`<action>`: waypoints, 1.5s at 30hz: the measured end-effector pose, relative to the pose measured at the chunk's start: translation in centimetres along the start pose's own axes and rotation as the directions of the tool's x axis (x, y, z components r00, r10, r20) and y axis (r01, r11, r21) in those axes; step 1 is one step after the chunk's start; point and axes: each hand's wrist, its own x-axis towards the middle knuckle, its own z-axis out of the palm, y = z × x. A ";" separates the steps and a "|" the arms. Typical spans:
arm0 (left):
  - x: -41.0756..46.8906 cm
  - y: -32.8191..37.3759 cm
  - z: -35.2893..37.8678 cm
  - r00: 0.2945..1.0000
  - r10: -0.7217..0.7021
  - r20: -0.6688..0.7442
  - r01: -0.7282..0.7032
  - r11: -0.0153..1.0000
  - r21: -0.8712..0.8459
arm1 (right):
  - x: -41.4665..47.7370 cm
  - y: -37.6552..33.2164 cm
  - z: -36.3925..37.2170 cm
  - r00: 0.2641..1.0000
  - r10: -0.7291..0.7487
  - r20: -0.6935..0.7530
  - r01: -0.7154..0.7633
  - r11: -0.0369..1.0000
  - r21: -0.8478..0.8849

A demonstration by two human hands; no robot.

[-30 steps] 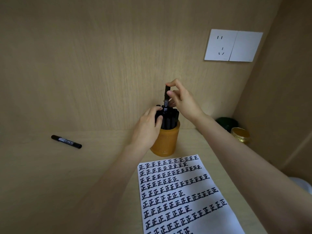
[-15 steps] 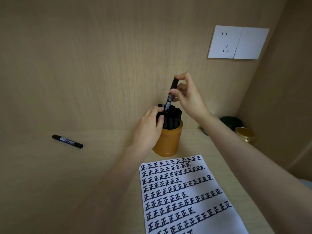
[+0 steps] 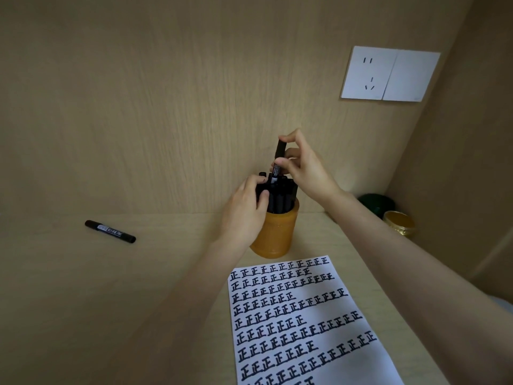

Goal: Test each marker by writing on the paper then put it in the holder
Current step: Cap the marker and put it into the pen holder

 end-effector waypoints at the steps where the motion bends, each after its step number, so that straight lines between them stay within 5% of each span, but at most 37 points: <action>1: 0.0 0.1 0.0 1.000 -0.010 -0.002 0.010 1.000 -0.001 | 0.2 -0.2 0.2 1.000 -0.002 0.014 0.002 1.000 -0.001; 5: 1.0 0.7 -0.3 0.998 -0.054 0.021 0.053 0.998 0.045 | 0.7 -0.7 0.6 0.997 0.001 0.073 0.001 1.000 -0.026; 12: 4.1 1.2 -0.4 0.977 -0.176 0.120 0.159 0.977 0.141 | 0.1 -0.2 -1.8 0.963 0.110 -0.244 -0.050 0.970 0.239; 16: 5.5 1.2 -0.7 0.951 -0.241 0.193 0.261 0.962 -0.084 | -0.4 -0.4 -2.3 0.929 0.100 -0.357 0.015 0.952 0.305; 18: 6.6 1.4 -1.0 0.920 -0.258 0.294 0.312 0.937 -0.155 | -0.6 -0.4 -2.7 0.918 0.114 -0.381 0.016 0.946 0.324; 23: 9.0 2.0 -1.8 0.767 -0.383 0.514 0.463 0.886 -0.031 | -1.3 -0.3 -2.6 0.906 0.145 -0.398 0.012 0.931 0.366; 45: 7.8 1.4 -1.0 0.837 -0.237 0.493 0.272 0.962 0.001 | -5.6 -1.4 -4.5 0.900 0.065 -0.431 0.082 0.946 0.315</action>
